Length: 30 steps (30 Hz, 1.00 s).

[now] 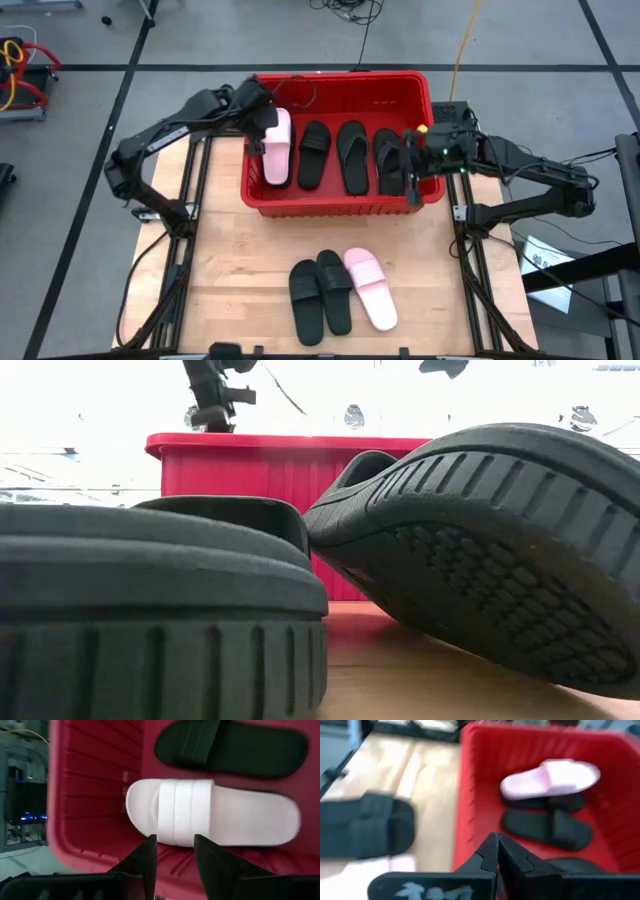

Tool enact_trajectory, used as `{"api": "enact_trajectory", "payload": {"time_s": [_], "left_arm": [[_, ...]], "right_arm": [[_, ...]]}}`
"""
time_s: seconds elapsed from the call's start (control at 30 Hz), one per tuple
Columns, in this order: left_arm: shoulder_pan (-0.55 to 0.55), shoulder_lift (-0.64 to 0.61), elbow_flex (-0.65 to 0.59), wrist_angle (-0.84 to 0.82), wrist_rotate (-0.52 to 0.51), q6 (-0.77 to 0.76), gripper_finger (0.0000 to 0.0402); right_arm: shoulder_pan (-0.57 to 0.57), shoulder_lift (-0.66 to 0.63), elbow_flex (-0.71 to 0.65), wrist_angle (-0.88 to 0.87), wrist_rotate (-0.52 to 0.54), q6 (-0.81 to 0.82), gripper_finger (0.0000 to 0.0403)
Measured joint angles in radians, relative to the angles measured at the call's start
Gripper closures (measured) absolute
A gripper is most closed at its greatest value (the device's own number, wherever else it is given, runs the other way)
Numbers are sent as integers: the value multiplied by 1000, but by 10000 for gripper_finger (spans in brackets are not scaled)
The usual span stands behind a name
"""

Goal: Pick and place slides into bin
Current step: Put the pink slide into the red container

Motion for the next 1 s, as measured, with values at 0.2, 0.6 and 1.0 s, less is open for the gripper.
{"api": "enact_trajectory", "payload": {"time_s": [0.2,0.6,1.0], "left_arm": [[-57,-133,0,-4,0,-79,277],[-140,-333,0,-5,2,-242,277],[-193,-376,0,-8,2,-248,277]], "right_arm": [[166,0,0,-118,-1,63,403],[553,96,0,-255,22,425,403],[776,274,0,-401,213,534,403]]}}
